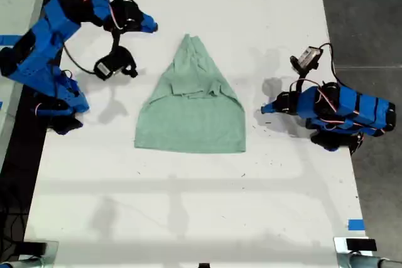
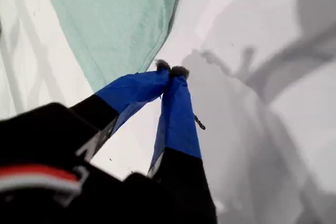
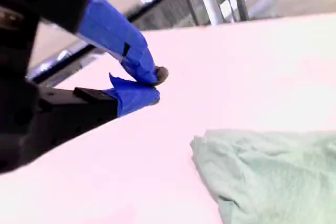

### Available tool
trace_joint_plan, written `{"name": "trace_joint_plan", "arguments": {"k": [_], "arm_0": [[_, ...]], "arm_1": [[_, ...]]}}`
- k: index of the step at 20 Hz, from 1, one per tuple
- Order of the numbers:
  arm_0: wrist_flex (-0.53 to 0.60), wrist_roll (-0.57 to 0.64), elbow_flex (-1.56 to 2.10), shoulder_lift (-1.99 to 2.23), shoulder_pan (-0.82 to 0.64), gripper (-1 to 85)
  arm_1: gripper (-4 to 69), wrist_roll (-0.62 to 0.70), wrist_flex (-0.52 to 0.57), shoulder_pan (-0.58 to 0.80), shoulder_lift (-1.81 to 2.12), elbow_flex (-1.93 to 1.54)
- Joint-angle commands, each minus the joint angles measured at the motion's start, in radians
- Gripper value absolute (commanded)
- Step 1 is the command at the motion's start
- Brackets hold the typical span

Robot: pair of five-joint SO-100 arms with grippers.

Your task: Fold t shirt

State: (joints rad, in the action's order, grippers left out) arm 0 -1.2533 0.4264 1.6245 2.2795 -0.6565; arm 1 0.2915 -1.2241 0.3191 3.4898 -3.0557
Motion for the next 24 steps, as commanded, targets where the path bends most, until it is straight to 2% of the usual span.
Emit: {"name": "trace_joint_plan", "arguments": {"k": [1,5,7,10,24], "arm_0": [[0.178,-0.084,0.612,0.712,0.018,-0.1],[0.298,-0.181,1.37,1.331,0.215,-0.1],[0.371,-0.147,1.565,1.307,0.236,-0.1],[0.353,-0.135,1.555,1.327,0.196,-0.1],[0.337,-0.156,1.559,1.327,0.201,-0.1]], "arm_1": [[0.4,0.012,0.005,0.005,0.014,-0.054],[0.4,0.009,0.005,0.006,0.014,-0.054],[0.4,0.006,0.003,0.009,0.014,-0.054],[0.4,0.005,0.002,0.012,0.014,-0.054],[0.4,0.006,0.003,0.011,0.014,-0.054]]}}
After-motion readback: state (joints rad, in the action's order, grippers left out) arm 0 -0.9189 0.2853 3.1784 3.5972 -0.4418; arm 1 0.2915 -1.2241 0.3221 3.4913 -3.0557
